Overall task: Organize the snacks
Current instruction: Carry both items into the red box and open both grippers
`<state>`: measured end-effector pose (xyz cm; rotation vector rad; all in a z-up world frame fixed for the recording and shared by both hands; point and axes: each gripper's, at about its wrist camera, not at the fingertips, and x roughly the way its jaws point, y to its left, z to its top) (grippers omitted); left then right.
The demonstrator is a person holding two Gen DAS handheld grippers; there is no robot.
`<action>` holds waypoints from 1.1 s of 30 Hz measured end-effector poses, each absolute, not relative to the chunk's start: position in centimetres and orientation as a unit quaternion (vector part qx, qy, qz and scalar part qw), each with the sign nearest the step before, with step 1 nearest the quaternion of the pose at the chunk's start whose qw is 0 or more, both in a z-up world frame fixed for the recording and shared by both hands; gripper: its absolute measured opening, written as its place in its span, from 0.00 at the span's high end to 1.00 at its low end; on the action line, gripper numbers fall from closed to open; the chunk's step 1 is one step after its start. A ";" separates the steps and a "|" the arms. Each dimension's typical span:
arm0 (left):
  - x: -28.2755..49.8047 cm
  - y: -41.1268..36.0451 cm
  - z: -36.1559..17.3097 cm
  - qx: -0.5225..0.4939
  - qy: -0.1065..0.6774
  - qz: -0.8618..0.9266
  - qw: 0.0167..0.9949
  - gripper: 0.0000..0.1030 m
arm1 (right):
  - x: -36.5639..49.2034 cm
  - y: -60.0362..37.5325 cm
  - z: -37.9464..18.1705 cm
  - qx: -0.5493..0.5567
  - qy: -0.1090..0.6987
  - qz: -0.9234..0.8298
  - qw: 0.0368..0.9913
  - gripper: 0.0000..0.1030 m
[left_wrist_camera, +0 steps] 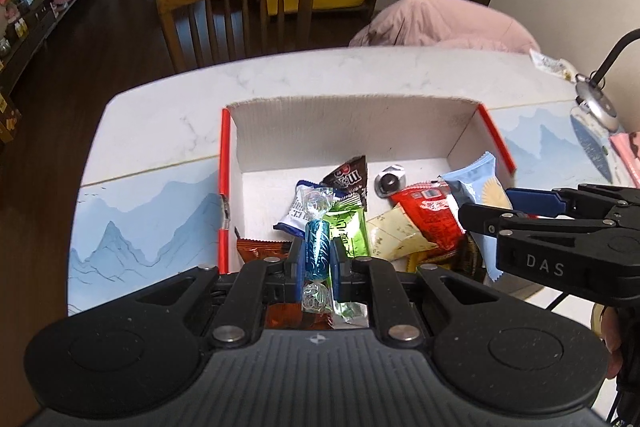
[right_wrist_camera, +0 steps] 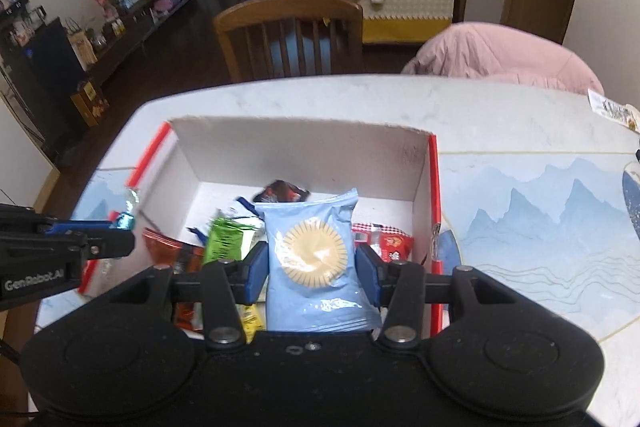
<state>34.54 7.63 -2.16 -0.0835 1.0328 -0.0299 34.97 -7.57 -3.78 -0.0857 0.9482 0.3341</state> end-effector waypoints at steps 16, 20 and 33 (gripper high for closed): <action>39.0 6.4 -7.7 -0.015 0.567 -0.023 0.823 0.88 | 37.7 -6.9 -7.6 -0.070 0.514 0.157 0.840 0.55; 39.4 6.4 -8.7 -0.019 0.580 -0.024 0.814 0.88 | 37.9 -6.8 -7.9 -0.072 0.517 0.152 0.840 0.55; 38.8 5.9 -8.9 -0.020 0.578 -0.023 0.816 0.87 | 37.5 -7.1 -7.8 -0.063 0.510 0.157 0.843 0.43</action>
